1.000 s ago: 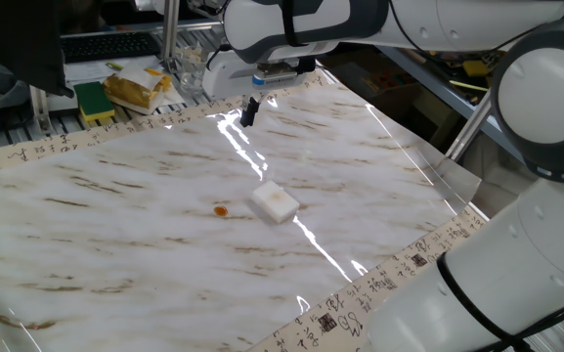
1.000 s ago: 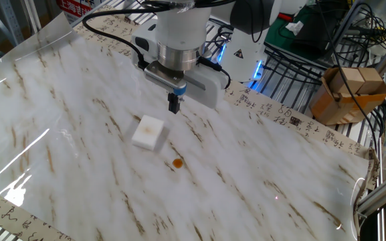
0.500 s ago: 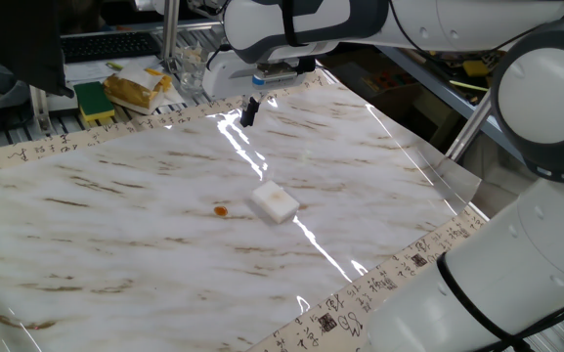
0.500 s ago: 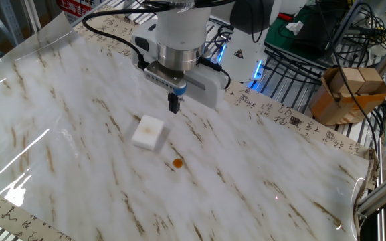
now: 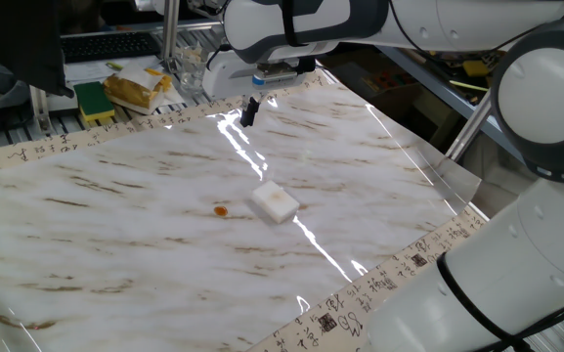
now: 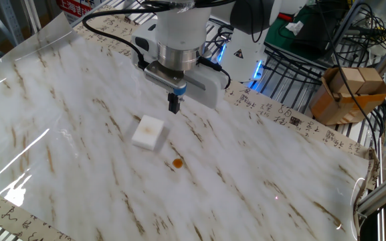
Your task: Clean the tabletop with a sponge
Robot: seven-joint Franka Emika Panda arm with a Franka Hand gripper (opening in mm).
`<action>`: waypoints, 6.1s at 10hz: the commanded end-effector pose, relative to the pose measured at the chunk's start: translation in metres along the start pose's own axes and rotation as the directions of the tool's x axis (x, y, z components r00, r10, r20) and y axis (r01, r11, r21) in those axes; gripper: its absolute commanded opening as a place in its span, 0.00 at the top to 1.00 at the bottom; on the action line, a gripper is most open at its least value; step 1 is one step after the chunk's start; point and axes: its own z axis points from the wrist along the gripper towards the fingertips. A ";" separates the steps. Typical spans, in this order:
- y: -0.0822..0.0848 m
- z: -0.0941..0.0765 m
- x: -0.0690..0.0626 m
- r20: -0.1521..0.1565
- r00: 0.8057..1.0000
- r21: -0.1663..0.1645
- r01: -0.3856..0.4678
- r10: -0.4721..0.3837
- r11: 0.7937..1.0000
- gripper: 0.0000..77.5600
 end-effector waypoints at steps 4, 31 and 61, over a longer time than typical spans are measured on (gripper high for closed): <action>0.000 0.000 0.000 -0.016 0.999 0.024 -0.041 0.041 0.999 1.00; 0.007 -0.035 -0.014 -0.009 0.991 0.013 -0.130 0.130 0.991 1.00; -0.044 0.152 -0.047 -0.002 1.000 0.028 -0.015 0.015 0.999 1.00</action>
